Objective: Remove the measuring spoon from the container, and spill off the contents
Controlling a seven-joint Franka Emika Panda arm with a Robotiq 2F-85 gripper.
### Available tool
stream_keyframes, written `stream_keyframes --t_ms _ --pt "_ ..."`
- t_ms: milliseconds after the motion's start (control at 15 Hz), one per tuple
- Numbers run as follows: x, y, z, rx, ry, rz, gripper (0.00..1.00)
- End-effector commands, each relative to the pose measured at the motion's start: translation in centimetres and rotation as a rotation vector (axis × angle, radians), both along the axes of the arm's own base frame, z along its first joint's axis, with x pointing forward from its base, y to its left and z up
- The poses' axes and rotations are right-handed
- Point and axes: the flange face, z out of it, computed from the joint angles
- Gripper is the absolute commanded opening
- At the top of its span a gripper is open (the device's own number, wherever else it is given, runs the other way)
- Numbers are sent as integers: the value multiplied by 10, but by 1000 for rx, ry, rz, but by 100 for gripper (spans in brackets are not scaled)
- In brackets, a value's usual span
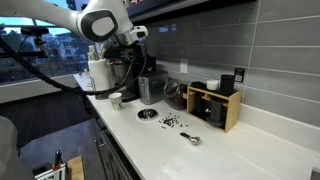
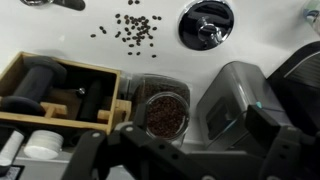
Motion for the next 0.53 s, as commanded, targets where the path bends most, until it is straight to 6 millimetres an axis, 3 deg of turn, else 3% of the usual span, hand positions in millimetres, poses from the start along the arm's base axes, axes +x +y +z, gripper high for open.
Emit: stream_keyframes --t_ms 0,467 --pt "-7 20 12 -56 -21 149 100" --pt "-4 25 16 -36 -45 136 100"
